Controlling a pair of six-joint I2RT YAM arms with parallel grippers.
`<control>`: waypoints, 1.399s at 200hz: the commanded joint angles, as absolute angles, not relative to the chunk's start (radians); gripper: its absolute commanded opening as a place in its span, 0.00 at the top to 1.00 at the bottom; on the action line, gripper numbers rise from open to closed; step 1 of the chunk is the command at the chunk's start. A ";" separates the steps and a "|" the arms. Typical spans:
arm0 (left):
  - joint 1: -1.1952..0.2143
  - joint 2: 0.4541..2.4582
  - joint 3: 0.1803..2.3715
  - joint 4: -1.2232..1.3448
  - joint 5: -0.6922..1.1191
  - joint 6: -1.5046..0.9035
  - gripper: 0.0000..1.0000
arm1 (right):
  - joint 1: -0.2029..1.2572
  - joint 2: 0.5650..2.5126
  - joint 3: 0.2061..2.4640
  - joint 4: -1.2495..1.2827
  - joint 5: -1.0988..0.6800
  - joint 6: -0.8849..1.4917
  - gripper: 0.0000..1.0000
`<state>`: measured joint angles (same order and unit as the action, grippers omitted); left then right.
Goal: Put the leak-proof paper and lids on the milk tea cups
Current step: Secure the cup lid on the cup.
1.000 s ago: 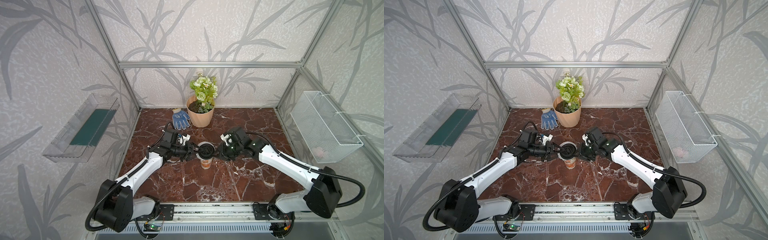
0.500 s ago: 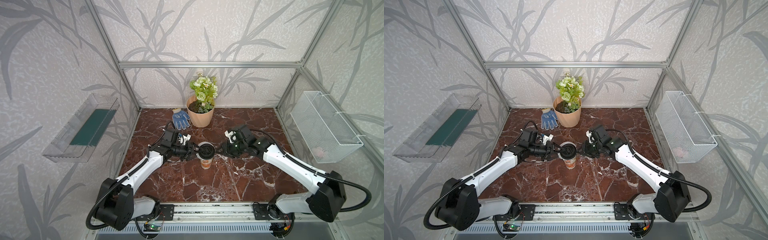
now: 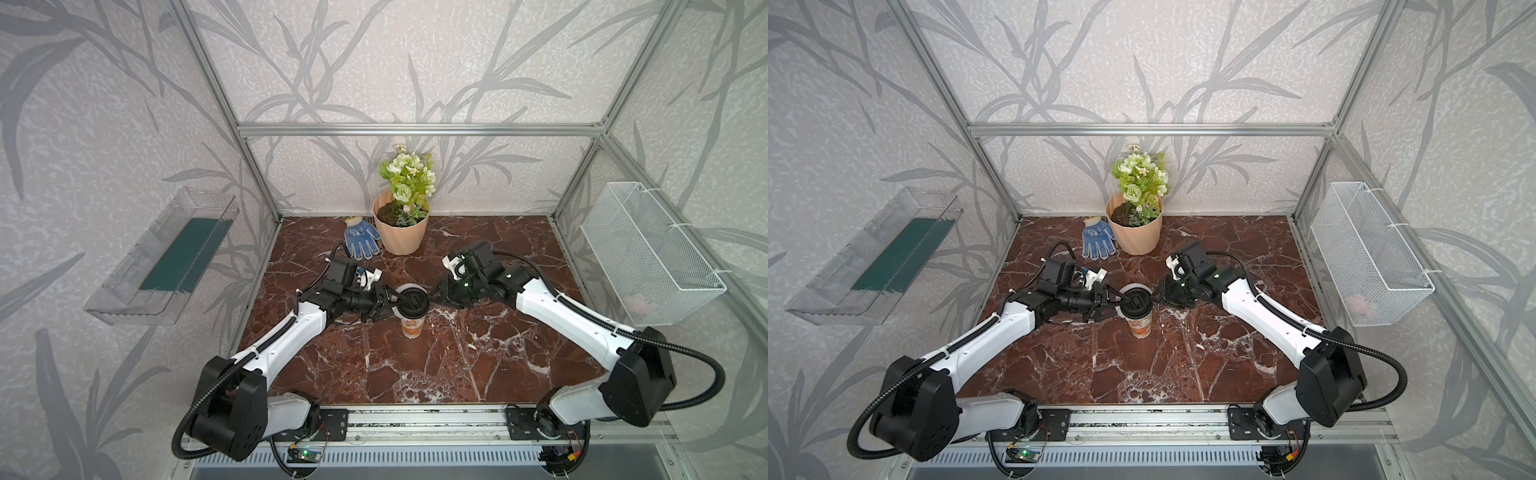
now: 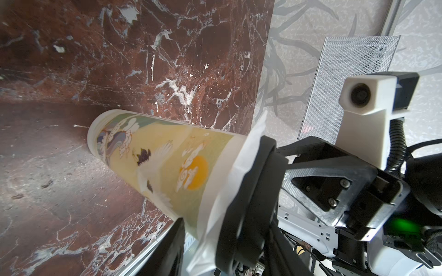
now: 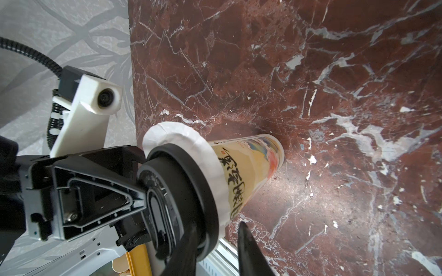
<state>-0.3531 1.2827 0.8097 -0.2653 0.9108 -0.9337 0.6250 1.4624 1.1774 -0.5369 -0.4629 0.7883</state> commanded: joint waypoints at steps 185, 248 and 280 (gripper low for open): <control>-0.354 1.322 0.779 -0.401 0.816 -0.925 0.51 | 0.608 1.521 1.046 -0.493 -0.476 0.811 0.89; -0.354 1.322 0.778 -0.405 0.816 -0.923 0.51 | 0.606 1.471 1.205 -0.523 -0.493 0.780 0.76; -0.354 1.322 0.779 -0.413 0.812 -0.918 0.52 | 0.606 1.450 1.237 -0.533 -0.492 0.756 0.74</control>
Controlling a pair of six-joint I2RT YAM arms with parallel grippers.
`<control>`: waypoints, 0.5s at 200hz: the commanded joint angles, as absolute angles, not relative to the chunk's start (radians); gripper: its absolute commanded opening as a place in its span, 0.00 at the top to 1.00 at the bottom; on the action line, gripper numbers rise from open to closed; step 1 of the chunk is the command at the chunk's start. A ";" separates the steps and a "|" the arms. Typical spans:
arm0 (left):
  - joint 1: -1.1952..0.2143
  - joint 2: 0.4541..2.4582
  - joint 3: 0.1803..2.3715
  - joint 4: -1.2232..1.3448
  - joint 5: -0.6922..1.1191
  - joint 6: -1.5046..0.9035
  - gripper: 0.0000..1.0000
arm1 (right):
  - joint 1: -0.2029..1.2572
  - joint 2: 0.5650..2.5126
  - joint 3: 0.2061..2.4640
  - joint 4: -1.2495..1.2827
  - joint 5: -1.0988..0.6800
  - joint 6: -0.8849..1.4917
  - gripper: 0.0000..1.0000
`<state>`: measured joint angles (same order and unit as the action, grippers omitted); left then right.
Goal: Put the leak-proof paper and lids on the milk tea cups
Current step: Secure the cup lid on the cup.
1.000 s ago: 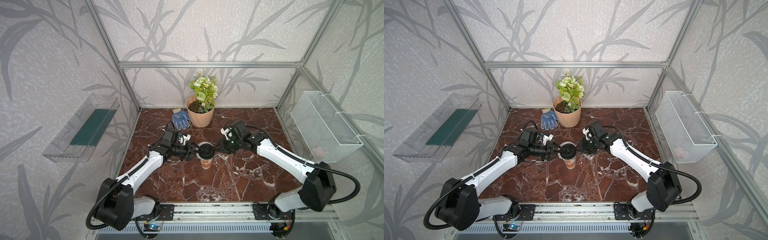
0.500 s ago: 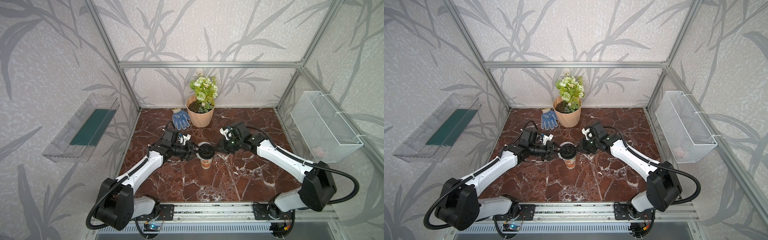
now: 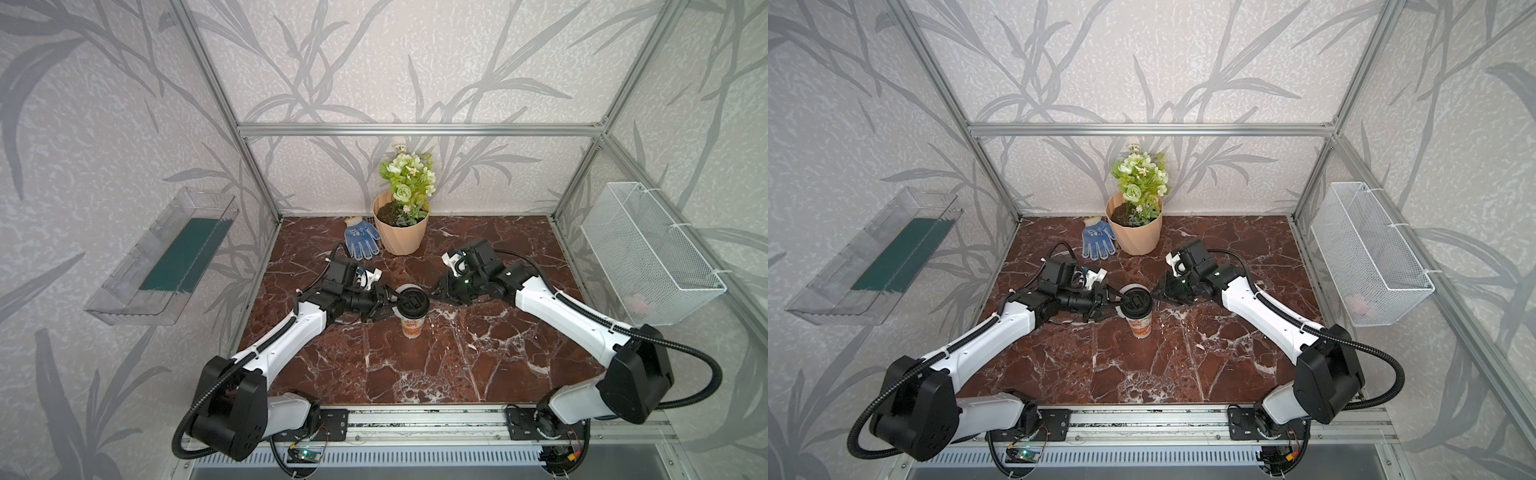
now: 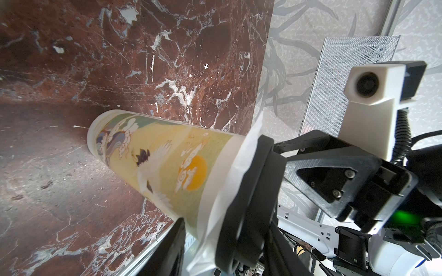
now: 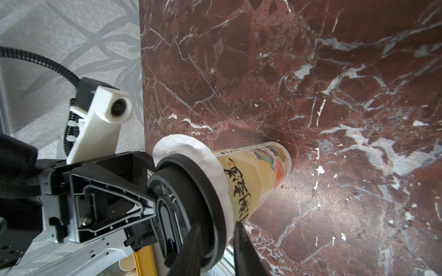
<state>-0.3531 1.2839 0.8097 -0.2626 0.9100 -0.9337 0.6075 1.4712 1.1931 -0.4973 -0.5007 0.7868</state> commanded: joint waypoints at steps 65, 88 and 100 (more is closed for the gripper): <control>-0.354 1.322 0.779 -0.414 0.810 -0.915 0.51 | 0.609 1.544 1.308 -0.573 -0.536 0.659 0.54; -0.354 1.317 0.778 -0.417 0.808 -0.914 0.52 | 0.609 1.585 1.332 -0.565 -0.579 0.644 0.52; -0.354 1.316 0.778 -0.418 0.807 -0.914 0.52 | 0.609 1.597 1.335 -0.558 -0.592 0.644 0.52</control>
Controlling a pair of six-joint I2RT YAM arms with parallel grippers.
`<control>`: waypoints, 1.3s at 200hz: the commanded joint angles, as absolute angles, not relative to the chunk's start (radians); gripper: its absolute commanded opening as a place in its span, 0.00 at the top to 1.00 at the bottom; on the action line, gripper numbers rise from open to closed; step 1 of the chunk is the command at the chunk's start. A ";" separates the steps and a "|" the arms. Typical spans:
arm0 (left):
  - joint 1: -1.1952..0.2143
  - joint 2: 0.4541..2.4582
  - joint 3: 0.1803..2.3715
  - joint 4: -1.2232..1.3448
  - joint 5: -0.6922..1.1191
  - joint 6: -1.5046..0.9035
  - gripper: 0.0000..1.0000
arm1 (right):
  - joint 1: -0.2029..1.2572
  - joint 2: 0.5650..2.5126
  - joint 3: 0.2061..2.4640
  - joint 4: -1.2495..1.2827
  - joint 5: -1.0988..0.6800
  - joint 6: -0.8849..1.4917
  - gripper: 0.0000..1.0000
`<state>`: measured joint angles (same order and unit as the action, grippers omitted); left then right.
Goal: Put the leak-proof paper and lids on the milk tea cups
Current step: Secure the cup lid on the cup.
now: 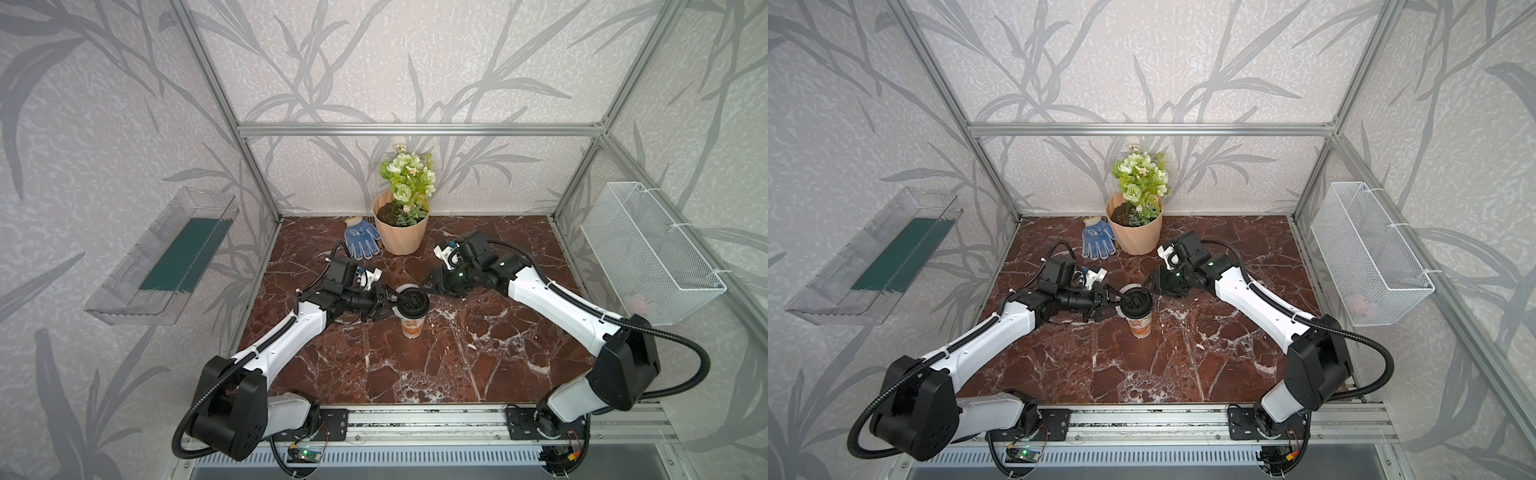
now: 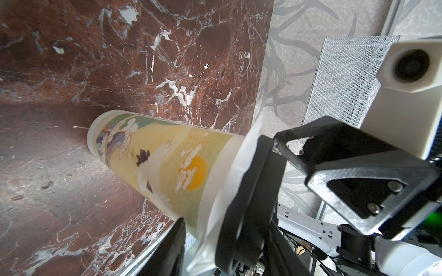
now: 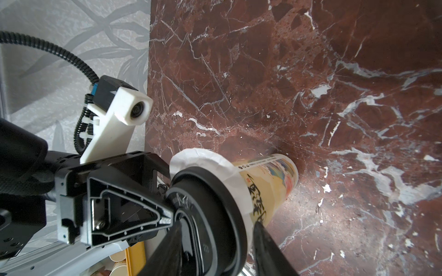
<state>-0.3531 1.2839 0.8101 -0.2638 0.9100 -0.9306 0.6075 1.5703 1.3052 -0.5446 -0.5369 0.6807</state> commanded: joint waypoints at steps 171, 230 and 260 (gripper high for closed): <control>-0.353 1.328 0.781 -0.420 0.818 -0.905 0.52 | 0.603 1.655 1.187 -0.522 -0.565 0.657 0.66; -0.353 1.332 0.784 -0.420 0.821 -0.902 0.52 | 0.603 1.573 1.315 -0.563 -0.580 0.647 0.44; -0.353 1.337 0.785 -0.418 0.822 -0.901 0.52 | 0.604 1.556 1.304 -0.579 -0.608 0.644 0.30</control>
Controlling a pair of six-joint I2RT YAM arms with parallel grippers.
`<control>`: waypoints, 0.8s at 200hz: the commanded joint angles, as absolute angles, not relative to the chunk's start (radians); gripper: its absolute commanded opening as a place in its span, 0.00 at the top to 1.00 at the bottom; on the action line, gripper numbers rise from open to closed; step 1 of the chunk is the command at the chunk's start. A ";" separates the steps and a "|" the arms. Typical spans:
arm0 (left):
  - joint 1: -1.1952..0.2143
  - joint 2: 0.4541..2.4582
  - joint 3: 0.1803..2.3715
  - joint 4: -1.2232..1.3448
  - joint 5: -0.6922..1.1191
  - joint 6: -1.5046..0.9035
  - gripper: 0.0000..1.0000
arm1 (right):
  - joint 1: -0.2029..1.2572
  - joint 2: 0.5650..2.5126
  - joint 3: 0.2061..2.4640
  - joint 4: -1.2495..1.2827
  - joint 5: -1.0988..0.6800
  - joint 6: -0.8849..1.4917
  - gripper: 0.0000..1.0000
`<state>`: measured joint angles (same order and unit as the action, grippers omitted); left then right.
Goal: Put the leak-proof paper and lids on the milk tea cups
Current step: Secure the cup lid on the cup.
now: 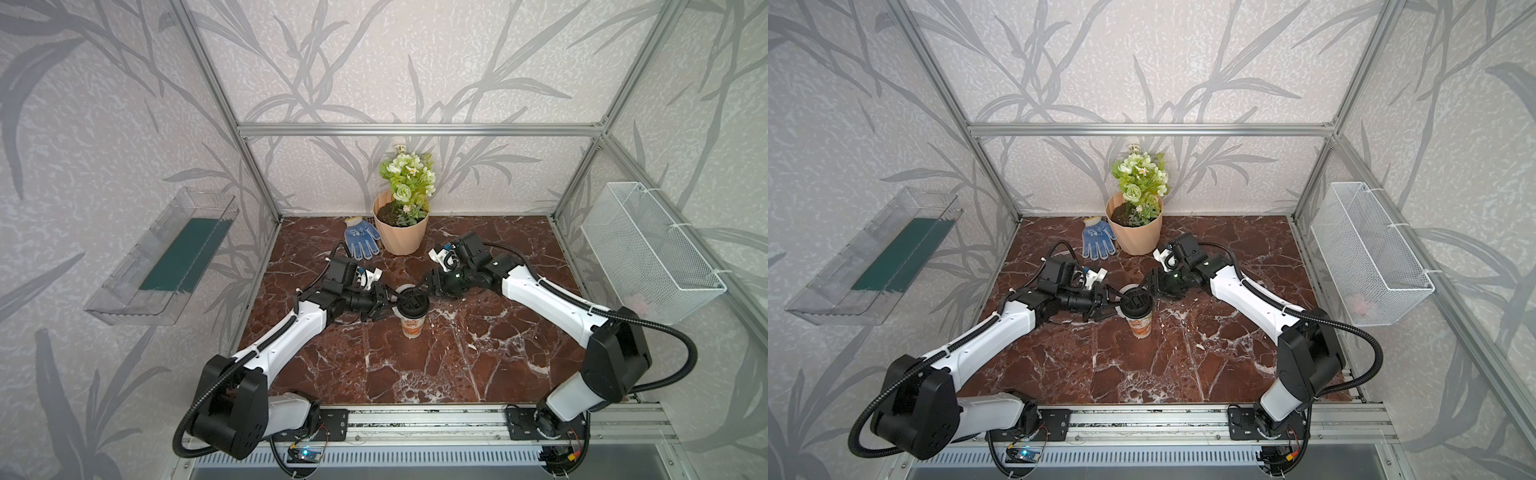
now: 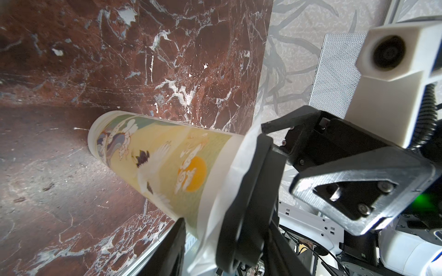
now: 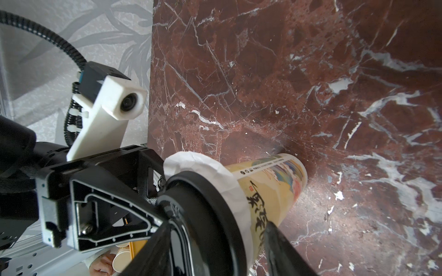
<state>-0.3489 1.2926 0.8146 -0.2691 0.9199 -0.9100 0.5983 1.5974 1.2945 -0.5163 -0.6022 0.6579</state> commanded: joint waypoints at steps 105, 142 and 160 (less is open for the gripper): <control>-0.353 1.330 0.781 -0.410 0.818 -0.904 0.52 | 0.607 1.592 1.173 -0.427 -0.689 0.710 0.27; -0.353 1.324 0.780 -0.397 0.822 -0.910 0.51 | 0.600 1.592 1.135 -0.414 -0.688 0.719 0.30; -0.353 1.317 0.776 -0.378 0.827 -0.920 0.49 | 0.599 1.592 1.124 -0.414 -0.685 0.719 0.31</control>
<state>-0.3496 1.2938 0.8146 -0.2680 0.9215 -0.9092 0.6010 1.5780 1.1603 -0.3935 -0.7010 0.7132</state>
